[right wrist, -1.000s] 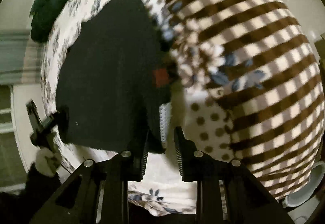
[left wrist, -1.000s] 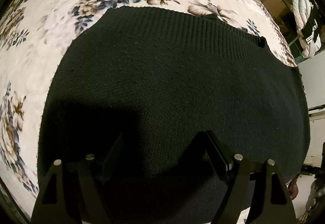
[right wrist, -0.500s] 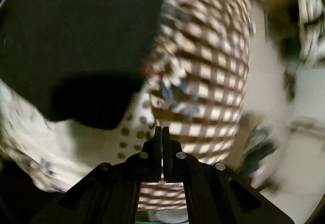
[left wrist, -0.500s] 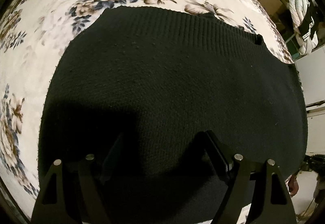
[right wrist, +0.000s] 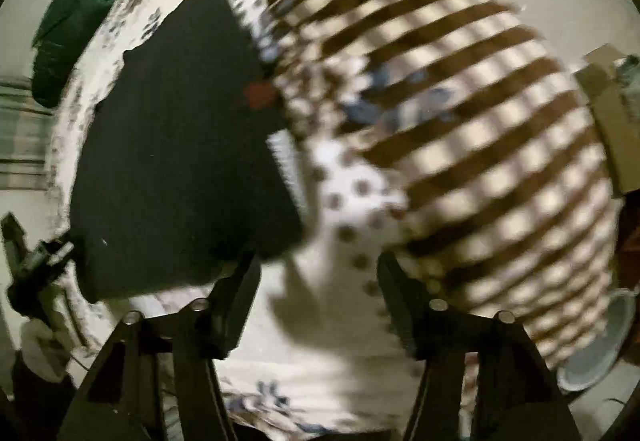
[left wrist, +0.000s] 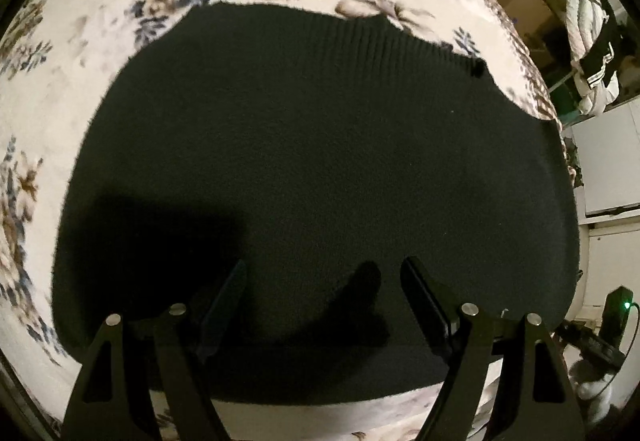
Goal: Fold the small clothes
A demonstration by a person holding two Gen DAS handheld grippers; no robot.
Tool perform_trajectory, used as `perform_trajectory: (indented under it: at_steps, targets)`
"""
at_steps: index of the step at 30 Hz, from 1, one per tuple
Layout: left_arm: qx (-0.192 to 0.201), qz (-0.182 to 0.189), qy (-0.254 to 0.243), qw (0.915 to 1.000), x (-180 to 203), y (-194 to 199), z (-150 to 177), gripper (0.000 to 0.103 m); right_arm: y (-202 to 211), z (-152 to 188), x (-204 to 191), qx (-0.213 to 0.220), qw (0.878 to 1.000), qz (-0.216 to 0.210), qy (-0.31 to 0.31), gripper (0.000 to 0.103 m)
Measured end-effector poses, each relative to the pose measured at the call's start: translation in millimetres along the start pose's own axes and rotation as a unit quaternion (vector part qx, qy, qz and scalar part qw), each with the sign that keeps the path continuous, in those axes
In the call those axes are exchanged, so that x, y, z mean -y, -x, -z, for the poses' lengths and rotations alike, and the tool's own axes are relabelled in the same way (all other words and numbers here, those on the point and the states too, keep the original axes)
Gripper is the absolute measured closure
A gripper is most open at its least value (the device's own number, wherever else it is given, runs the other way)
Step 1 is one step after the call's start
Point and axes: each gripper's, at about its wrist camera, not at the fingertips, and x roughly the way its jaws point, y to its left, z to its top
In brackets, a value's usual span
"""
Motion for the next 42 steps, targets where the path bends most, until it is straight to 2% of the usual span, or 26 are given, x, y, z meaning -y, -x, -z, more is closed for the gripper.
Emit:
perform_trajectory:
  at_steps: [2,4,5,6,8,9,12,15,18,20,22,23,24,26,28,30,32,34,37,38,39,40,41,42]
  targets:
    - [0.000,-0.003,-0.007,1.0000,2,-3,-1,0.025,-17,-8,-8,-0.002,1.000,0.001,0.029,0.043]
    - [0.000,-0.006,-0.010,0.9999,4,-2,0,0.024,-28,-15,-8,-0.005,0.999,-0.041,0.031,0.075]
    - [0.000,-0.006,-0.011,0.9999,4,-3,-1,0.024,-32,-18,-10,-0.007,0.998,-0.053,0.034,0.088]
    - [-0.001,-0.005,-0.009,0.9999,3,-3,-1,0.024,-30,-19,-16,-0.002,0.998,-0.044,0.047,0.093]
    - [-0.002,-0.004,-0.006,1.0000,1,-4,-1,0.024,-26,-19,-29,-0.004,0.996,-0.024,0.080,0.096]
    - [-0.003,-0.002,-0.004,1.0000,0,-5,-2,0.025,-19,-17,-37,0.004,0.995,0.001,0.101,0.097]
    - [-0.007,-0.002,-0.005,1.0000,0,-5,-3,0.024,-2,-12,-56,0.024,0.979,0.109,0.168,0.098]
    - [-0.009,-0.008,-0.012,0.9998,2,-6,-2,0.024,-2,-9,-47,0.012,0.974,0.140,0.179,0.098]
    - [-0.009,-0.010,-0.014,0.9998,3,-4,-1,0.025,-15,4,-55,-0.012,0.964,0.167,0.207,0.097]
    - [-0.012,-0.006,-0.007,0.9999,4,-2,-1,0.025,-13,7,-43,-0.022,0.980,0.136,0.141,0.096]
    - [-0.007,0.006,0.000,1.0000,8,6,2,0.025,-2,13,-9,-0.021,0.998,0.066,0.015,0.078]
    - [-0.002,0.011,-0.003,0.9999,13,11,4,0.025,3,20,9,-0.010,0.999,0.009,-0.050,0.050]
    - [0.001,0.013,-0.007,0.9999,17,13,6,0.024,7,32,31,0.012,0.989,-0.063,-0.130,0.024]
    - [0.008,0.018,-0.017,0.9997,29,16,9,0.024,2,48,50,0.036,0.967,-0.152,-0.202,0.013]
    - [0.005,0.024,-0.021,0.9995,36,11,10,0.024,-16,63,55,0.058,0.938,-0.234,-0.250,0.013]
    - [-0.007,0.028,-0.014,0.9995,41,-2,10,0.024,-42,60,50,0.067,0.916,-0.284,-0.274,0.012]
    - [-0.013,0.026,-0.012,0.9995,43,-11,9,0.024,-74,55,36,0.071,0.906,-0.308,-0.281,0.012]
    - [-0.020,0.013,-0.021,0.9995,47,-21,9,0.024,-91,49,28,0.083,0.902,-0.311,-0.288,0.011]
    - [-0.020,0.005,-0.026,0.9995,47,-26,10,0.025,-91,42,13,0.126,0.889,-0.314,-0.308,0.011]
    - [-0.022,0.001,-0.032,0.9992,47,-28,10,0.025,-80,40,10,0.159,0.887,-0.306,-0.307,0.014]
    - [-0.022,0.000,-0.036,0.9991,48,-28,11,0.025,-64,38,8,0.198,0.888,-0.288,-0.300,0.033]
    - [-0.022,0.001,-0.038,0.9990,47,-28,11,0.025,-46,34,7,0.231,0.891,-0.257,-0.294,0.042]
    - [-0.022,0.000,-0.041,0.9989,47,-29,11,0.025,-35,29,8,0.249,0.892,-0.240,-0.290,0.046]
    - [-0.023,-0.002,-0.044,0.9988,47,-29,12,0.025,-30,23,10,0.247,0.896,-0.228,-0.290,0.046]
